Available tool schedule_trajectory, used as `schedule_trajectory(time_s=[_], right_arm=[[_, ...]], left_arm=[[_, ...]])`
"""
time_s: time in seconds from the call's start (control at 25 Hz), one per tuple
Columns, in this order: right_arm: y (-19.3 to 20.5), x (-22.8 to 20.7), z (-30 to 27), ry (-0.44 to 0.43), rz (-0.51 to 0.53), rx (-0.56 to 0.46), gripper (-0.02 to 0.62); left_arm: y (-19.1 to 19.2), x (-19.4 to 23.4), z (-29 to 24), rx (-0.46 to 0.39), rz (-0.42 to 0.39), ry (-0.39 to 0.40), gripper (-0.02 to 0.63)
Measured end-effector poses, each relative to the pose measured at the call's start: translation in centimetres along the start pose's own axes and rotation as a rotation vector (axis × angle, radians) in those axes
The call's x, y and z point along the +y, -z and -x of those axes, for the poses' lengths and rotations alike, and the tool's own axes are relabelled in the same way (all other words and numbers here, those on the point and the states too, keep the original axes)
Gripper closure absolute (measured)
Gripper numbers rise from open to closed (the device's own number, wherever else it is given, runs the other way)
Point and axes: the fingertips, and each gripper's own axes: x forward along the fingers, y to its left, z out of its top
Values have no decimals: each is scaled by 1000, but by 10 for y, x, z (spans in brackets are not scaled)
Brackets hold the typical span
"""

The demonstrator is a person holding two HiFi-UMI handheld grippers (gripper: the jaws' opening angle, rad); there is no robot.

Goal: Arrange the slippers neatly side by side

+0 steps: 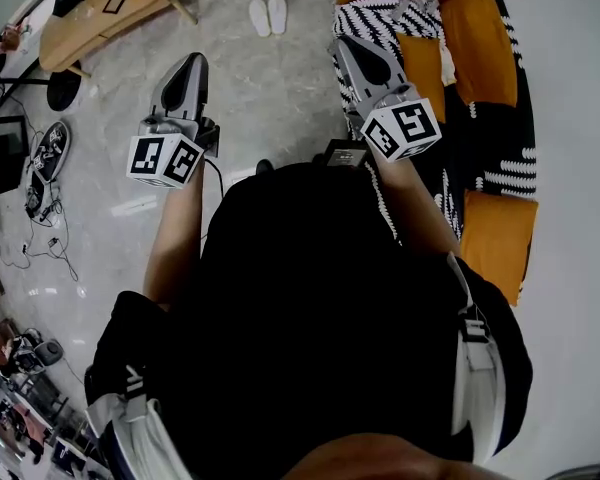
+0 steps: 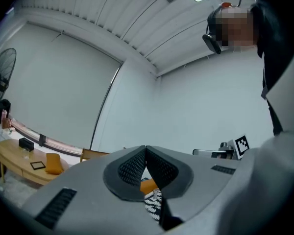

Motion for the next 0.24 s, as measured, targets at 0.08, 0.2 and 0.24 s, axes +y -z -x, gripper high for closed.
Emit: schedule_trajectory(time_s=[0.08,0.2,0.24], right_arm=[[1,-1,-2,4,-3,6,565],[0,0,-6,-2,6,8,565],[0,0,-8,-4,11,8,565]], left_arm=[[2,1,0,11,-36,-16,589],[7,2,-1,44,-107,-39,589],[8,3,-1,55,-133,-47,589]])
